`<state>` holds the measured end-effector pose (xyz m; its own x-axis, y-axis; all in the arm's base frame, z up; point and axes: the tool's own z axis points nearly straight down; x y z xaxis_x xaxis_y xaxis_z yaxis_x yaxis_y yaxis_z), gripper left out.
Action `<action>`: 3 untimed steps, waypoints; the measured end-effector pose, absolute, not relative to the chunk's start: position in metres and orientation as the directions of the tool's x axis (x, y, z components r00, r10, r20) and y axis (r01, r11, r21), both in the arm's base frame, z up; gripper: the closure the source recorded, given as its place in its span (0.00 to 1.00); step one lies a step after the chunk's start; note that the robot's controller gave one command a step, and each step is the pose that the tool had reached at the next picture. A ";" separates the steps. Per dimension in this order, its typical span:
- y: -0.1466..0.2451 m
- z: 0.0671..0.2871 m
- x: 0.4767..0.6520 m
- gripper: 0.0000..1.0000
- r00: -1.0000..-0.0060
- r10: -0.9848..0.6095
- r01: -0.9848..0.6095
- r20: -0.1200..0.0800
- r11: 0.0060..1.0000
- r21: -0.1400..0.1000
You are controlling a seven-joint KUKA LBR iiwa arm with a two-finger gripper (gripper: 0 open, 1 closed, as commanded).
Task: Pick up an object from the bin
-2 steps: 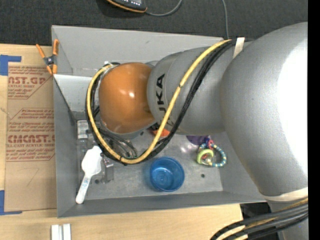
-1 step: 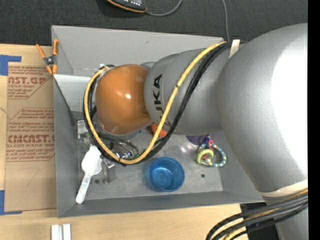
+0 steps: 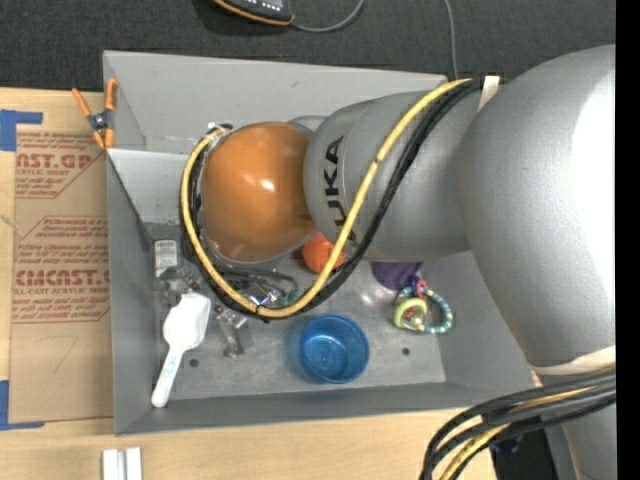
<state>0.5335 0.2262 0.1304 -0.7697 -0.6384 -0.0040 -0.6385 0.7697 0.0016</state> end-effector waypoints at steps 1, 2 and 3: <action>0.228 0.070 0.548 0.00 -0.680 -0.733 -0.734 -0.005 0.680 0.001; 0.231 0.070 0.545 1.00 -0.491 -0.871 -0.871 -0.009 0.491 0.001; 0.231 0.070 0.545 1.00 -0.491 -0.871 -0.871 -0.009 0.491 0.001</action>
Offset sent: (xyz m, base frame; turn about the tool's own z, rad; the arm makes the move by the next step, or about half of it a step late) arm 0.0118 0.0031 -0.0604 -0.3672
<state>0.5454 0.2307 0.0701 -0.4909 -0.8712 -0.0090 -0.8712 0.4909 0.0012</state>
